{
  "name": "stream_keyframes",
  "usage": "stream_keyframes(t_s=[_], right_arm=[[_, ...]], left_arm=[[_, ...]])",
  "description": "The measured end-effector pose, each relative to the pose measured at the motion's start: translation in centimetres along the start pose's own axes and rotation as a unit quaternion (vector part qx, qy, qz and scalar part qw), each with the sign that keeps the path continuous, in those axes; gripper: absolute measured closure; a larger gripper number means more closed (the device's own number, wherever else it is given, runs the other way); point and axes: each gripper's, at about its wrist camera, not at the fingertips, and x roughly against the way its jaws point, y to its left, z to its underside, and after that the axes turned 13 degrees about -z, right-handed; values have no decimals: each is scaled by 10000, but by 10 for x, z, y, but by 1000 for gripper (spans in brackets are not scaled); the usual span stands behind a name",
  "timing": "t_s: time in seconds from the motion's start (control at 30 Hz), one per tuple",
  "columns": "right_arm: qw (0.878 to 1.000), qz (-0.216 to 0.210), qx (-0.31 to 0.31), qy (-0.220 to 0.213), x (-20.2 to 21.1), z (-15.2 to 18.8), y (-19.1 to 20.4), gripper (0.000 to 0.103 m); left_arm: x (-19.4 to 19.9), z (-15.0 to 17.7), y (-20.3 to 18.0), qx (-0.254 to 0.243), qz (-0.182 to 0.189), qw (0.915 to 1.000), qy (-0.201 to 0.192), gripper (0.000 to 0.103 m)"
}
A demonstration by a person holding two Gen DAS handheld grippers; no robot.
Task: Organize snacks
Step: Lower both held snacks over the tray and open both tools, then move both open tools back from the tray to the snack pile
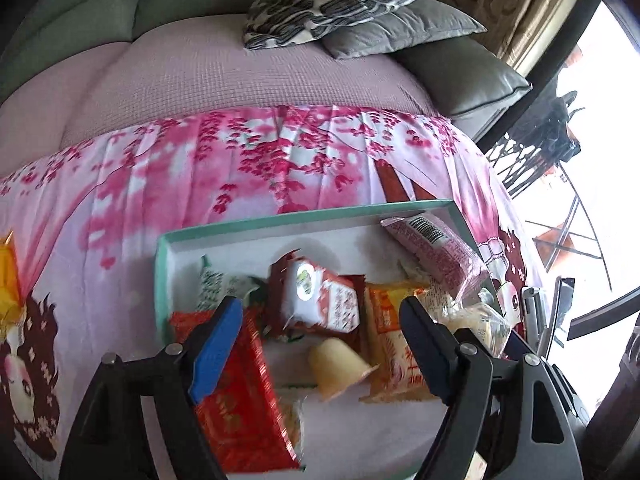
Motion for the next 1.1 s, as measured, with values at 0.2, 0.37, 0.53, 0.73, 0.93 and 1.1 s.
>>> stream_keyframes(t_s=[0.2, 0.37, 0.53, 0.73, 0.93, 1.1], right_arm=[[9995, 109, 294, -6, 10, 7, 13, 8], [9993, 145, 344, 32, 16, 17, 20, 0], [9992, 198, 356, 49, 17, 21, 23, 0], [9990, 267, 348, 112, 15, 23, 24, 0], [9990, 253, 358, 120, 15, 23, 34, 0], [9985, 144, 532, -10, 22, 22, 50, 0]], left_arm=[[11, 21, 28, 230, -217, 9995, 34, 19], [19, 40, 52, 348, -415, 9985, -5, 14], [24, 52, 73, 463, -597, 9971, -69, 9], [19, 63, 85, 455, -768, 9959, -141, 9], [8, 66, 93, 460, -789, 9958, 41, 9], [5, 71, 107, 577, -973, 9933, 241, 9]])
